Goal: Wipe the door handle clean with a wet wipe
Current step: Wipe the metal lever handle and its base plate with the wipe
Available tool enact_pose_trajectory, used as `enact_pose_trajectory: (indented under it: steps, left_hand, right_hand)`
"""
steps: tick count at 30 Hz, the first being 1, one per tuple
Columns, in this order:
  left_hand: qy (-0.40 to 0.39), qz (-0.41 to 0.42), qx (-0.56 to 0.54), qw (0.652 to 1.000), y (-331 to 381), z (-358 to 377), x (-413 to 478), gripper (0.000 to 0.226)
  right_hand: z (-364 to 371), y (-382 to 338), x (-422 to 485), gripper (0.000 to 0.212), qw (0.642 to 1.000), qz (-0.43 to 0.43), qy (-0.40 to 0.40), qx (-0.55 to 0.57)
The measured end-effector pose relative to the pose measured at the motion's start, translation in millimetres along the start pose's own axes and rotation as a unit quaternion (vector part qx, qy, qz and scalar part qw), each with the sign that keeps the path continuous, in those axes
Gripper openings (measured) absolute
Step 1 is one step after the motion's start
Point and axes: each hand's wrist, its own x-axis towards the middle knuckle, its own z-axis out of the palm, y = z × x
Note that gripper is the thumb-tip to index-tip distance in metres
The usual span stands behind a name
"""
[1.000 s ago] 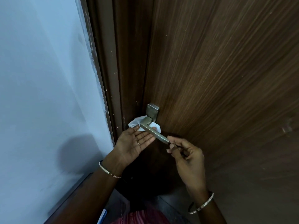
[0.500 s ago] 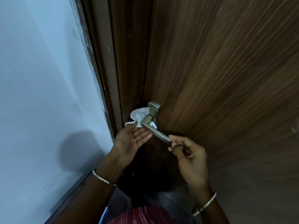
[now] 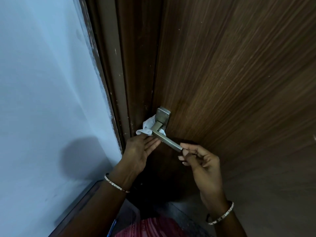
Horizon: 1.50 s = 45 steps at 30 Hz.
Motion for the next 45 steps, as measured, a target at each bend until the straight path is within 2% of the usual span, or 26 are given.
enact_pose_trajectory:
  steps: [4, 8, 14, 17, 23, 26, 31, 41, 45]
  left_hand:
    - [0.041, 0.018, 0.007, 0.999, -23.3, 4.8, 6.9, 0.014]
    - [0.061, 0.073, 0.008, 0.995, -39.6, 13.4, 10.7, 0.015]
    - [0.078, 0.127, -0.026, 0.988, -42.1, 19.1, 11.8, 0.019]
    - [0.09, 0.121, -0.055, 0.987, -41.3, 21.9, 11.3, 0.011]
    - [0.041, 0.144, -0.077, 0.986, -35.8, 22.8, 15.2, 0.02]
    - [0.018, 0.171, -0.059, 0.983, -39.3, 21.0, 15.7, 0.03]
    - [0.025, 0.241, 0.027, 0.97, -43.0, 20.0, 17.0, 0.026]
    - [0.097, 0.143, -0.033, 0.985, -47.0, 16.2, 28.6, 0.029]
    - [0.092, 0.102, -0.056, 0.989, -42.9, 17.6, 27.1, 0.032]
  right_hand:
    - [-0.5, -2.0, -0.6, 0.018, 0.993, 0.072, 0.001, 0.098]
    - [-2.8, 0.1, -2.1, 0.019, 0.988, 0.099, -0.004, 0.12]
    - [-7.5, -1.6, -0.6, 0.02, 0.994, 0.07, -0.029, 0.075]
    - [-8.5, -1.7, 0.4, 0.021, 0.996, 0.059, -0.033, 0.06]
    - [-6.9, 0.3, 1.3, 0.019, 0.998, 0.034, -0.023, 0.049]
    - [-7.1, 0.0, 3.8, 0.018, 0.998, 0.021, -0.025, 0.045]
    - [-8.2, -0.3, 7.9, 0.016, 0.999, 0.008, -0.025, 0.025]
    - [-4.9, -4.1, 9.2, 0.004, 0.999, -0.03, -0.011, -0.008]
    - [-2.2, -4.3, 12.4, 0.002, 0.999, -0.035, -0.014, -0.008]
